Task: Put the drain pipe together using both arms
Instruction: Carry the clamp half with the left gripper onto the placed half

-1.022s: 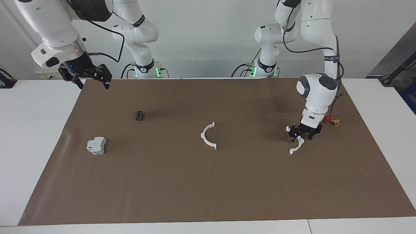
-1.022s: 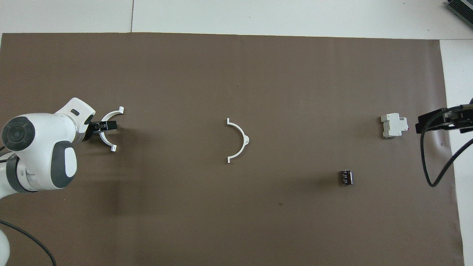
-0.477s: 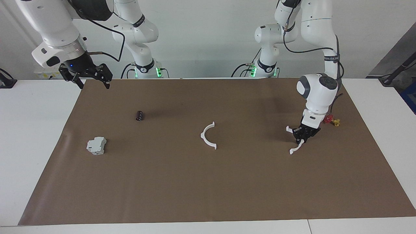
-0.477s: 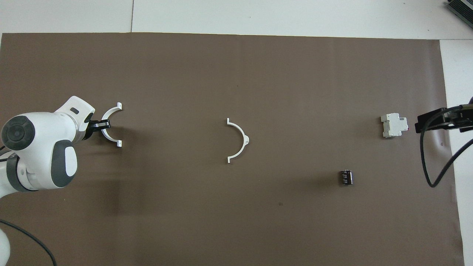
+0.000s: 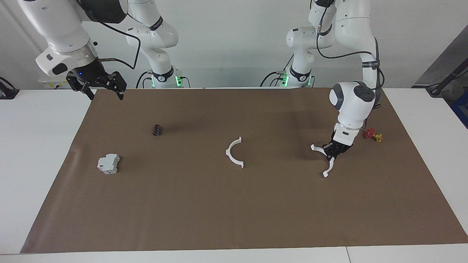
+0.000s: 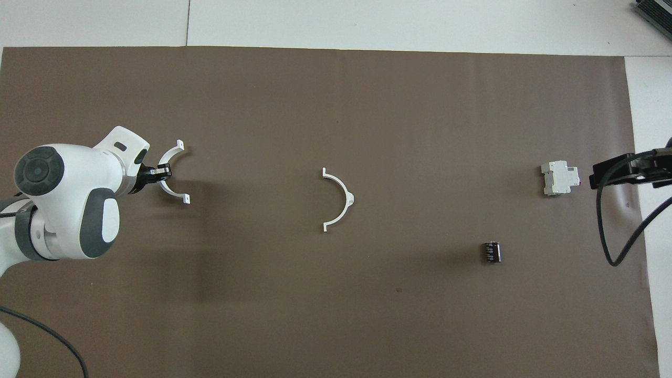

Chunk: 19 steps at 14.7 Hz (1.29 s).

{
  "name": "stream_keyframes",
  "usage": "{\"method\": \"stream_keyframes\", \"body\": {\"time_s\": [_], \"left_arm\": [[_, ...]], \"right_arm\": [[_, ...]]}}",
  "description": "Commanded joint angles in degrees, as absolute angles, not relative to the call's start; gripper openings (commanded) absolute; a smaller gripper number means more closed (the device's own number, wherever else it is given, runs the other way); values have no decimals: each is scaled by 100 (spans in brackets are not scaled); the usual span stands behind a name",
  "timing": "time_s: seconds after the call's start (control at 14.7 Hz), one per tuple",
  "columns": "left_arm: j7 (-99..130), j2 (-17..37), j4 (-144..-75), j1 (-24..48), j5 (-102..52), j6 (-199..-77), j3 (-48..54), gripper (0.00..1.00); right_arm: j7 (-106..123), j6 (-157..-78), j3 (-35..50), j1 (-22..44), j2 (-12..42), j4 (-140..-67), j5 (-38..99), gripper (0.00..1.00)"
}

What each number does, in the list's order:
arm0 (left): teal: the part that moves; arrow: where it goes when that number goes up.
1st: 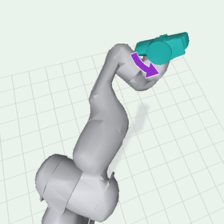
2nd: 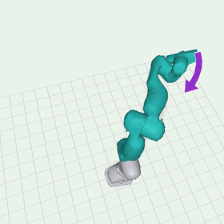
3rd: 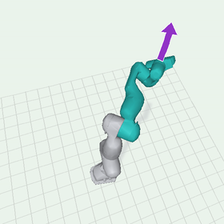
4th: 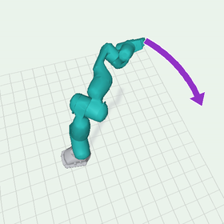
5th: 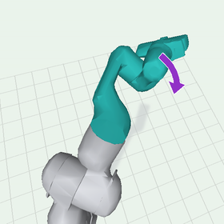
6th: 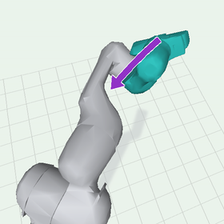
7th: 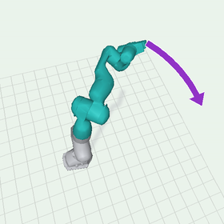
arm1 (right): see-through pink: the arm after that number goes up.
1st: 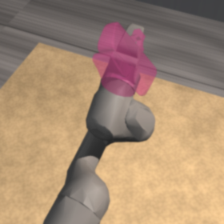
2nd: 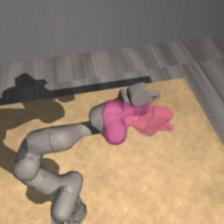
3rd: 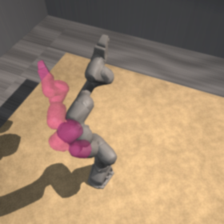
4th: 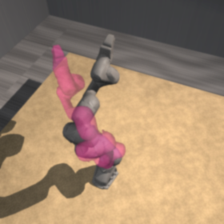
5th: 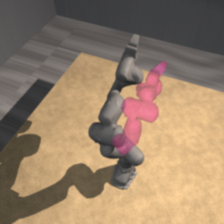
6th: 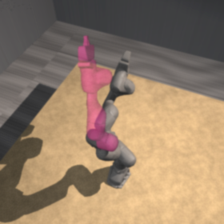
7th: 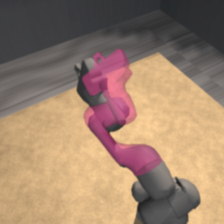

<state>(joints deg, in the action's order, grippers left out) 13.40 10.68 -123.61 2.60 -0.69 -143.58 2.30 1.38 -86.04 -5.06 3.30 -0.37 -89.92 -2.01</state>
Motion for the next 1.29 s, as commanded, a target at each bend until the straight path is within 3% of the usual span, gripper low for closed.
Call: {"method": "stream_keyframes", "body": {"time_s": [0.0,0.41,0.75,1.02,1.23], "left_arm": [[1905,818,-12112,780,-167,-13694,167,0],[3101,809,-12059,2090,-141,-13667,167,0],[3129,1194,-11567,2618,-141,-13851,202,0],[3146,1660,-11461,2926,-141,-14237,185,0],[3173,1670,-11531,3102,-132,-14194,176,0]], "right_arm": [[272,-8561,-439,229,-70,-9009,-167,100],[272,-8561,-440,229,-70,-9009,-167,100],[272,-8561,-448,229,-70,-9009,-167,100],[272,-8561,-448,229,-70,-9009,-167,100],[272,-8561,-440,229,-70,-9009,-176,100]]}}
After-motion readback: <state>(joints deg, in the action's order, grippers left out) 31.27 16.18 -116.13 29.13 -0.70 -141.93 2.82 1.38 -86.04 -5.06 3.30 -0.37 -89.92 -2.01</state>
